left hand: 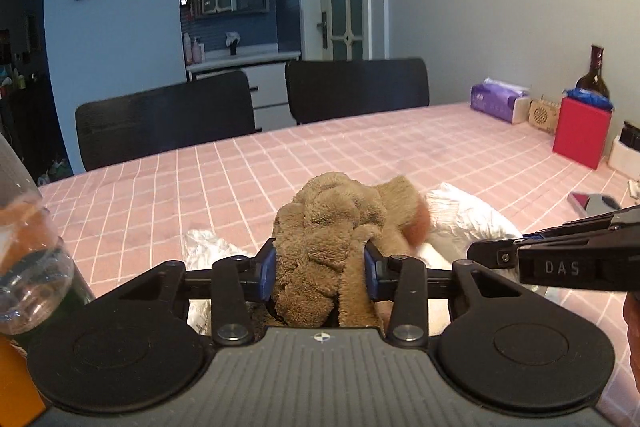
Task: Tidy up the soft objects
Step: 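Lift the brown plush toy with the left gripper while the right lifts the white tissue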
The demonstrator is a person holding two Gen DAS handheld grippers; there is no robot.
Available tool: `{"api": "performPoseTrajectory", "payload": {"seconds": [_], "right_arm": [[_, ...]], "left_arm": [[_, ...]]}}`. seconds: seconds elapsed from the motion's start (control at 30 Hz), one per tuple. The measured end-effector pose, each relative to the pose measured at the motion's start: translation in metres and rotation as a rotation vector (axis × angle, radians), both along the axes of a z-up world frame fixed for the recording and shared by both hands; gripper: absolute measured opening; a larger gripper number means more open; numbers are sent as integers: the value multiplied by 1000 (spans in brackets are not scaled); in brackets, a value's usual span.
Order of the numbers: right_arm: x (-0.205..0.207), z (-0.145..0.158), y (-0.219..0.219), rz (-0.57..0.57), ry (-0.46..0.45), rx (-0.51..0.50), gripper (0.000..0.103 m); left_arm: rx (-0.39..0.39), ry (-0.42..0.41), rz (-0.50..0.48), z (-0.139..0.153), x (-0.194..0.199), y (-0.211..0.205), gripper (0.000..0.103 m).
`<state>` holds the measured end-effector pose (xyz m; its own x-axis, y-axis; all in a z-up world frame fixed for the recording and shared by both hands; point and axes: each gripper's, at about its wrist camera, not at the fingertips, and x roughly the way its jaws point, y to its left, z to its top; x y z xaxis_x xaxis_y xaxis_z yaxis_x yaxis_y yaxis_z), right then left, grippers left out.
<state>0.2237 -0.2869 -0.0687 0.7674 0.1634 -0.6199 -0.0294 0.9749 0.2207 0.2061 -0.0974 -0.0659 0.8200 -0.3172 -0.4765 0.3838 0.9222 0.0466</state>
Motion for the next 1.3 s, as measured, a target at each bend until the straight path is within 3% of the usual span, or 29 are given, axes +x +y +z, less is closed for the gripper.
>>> {"api": "performPoseTrajectory", "payload": {"seconds": [0.23, 0.43, 0.7, 1.0, 1.3], "right_arm": [[-21, 15, -7, -18, -26, 31, 8], [-49, 43, -3, -17, -113, -19, 8], [-94, 81, 11, 37, -221, -14, 8], [-138, 128, 32, 183, -312, 84, 8], [-151, 164, 85, 397, -356, 115, 8]], "left_arm": [[-39, -54, -7, 22, -25, 2, 47], [-75, -73, -2, 40, -51, 9, 47], [-147, -108, 9, 65, -94, 30, 47], [-223, -162, 59, 93, -136, 78, 47], [-154, -216, 132, 116, -164, 119, 47]]}}
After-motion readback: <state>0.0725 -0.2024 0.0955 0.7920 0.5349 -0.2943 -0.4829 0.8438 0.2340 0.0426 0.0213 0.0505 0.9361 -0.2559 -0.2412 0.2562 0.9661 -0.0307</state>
